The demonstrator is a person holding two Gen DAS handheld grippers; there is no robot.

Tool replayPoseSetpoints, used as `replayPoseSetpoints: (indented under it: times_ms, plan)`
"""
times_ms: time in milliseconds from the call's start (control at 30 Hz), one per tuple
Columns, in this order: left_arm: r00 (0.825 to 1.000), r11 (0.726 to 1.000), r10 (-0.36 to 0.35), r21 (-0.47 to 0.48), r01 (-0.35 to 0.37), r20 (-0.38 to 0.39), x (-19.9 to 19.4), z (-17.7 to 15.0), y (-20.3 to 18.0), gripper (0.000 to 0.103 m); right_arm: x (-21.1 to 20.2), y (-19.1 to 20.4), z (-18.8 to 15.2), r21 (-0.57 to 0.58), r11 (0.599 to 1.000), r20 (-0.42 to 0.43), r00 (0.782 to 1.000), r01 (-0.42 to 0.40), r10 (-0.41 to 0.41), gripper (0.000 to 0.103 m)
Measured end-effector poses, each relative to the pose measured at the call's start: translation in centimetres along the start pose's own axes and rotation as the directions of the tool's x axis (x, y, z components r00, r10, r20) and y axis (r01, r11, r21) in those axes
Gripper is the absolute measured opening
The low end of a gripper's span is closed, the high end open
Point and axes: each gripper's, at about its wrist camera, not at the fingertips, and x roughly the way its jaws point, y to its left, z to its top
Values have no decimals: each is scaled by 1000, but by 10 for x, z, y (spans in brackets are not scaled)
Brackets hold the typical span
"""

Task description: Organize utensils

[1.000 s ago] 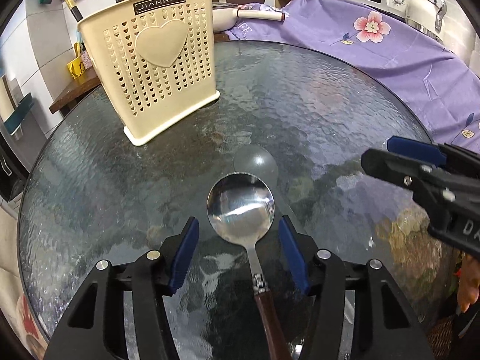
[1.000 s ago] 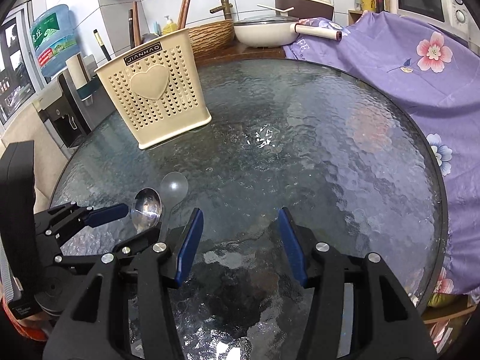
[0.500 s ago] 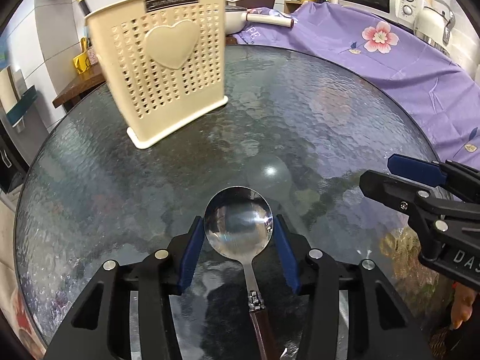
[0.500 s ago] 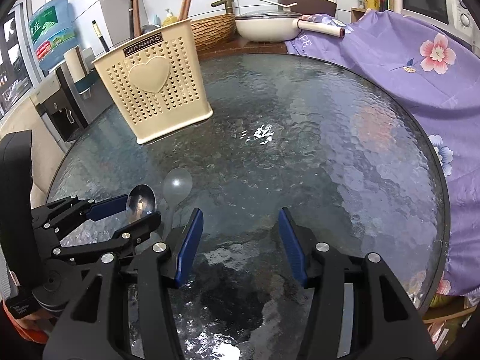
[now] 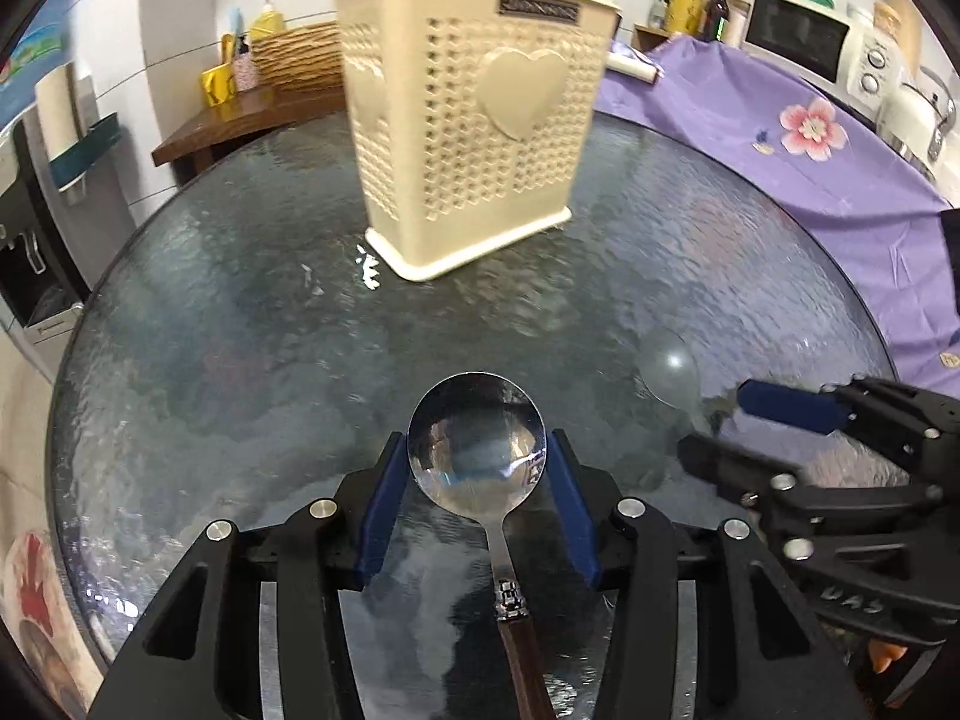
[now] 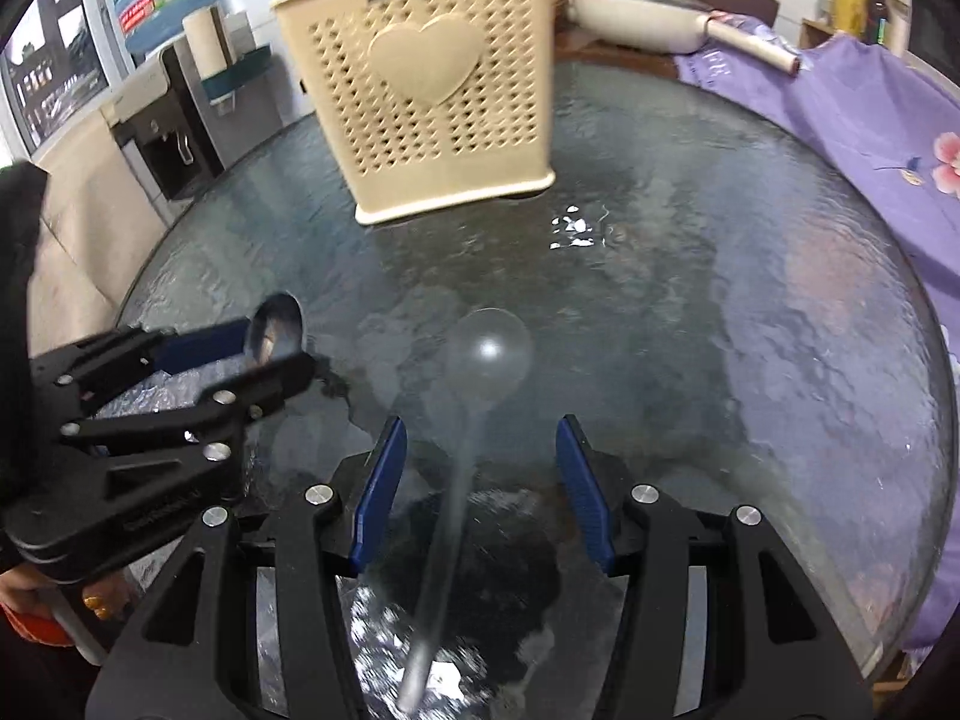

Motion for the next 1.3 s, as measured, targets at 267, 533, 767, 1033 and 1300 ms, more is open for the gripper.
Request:
replayPoseSetpoints:
  times_ms: [267, 533, 767, 1033, 1300]
  plan:
    - [1000, 1000, -17, -7, 17, 4, -1, 1, 4, 46, 14, 3, 13, 5, 1000, -13, 1000, 22, -22, 49]
    - [1000, 1000, -23, -16, 24, 3, 0, -1, 7, 46, 23, 8, 23, -27, 997, 0, 997, 71, -71, 36]
    - [999, 999, -29, -21, 29, 21, -7, 1, 10, 46, 18, 3, 23, -9, 1000, 32, 999, 19, -18, 36]
    - [994, 999, -49, 0, 49, 93, -33, 13, 4, 46, -30, -2, 32, -32, 999, 159, 987, -20, 25, 30]
    - [986, 997, -69, 35, 64, 154, -54, 25, -5, 46, -53, -9, 35, -35, 997, 182, 980, -73, 78, 13]
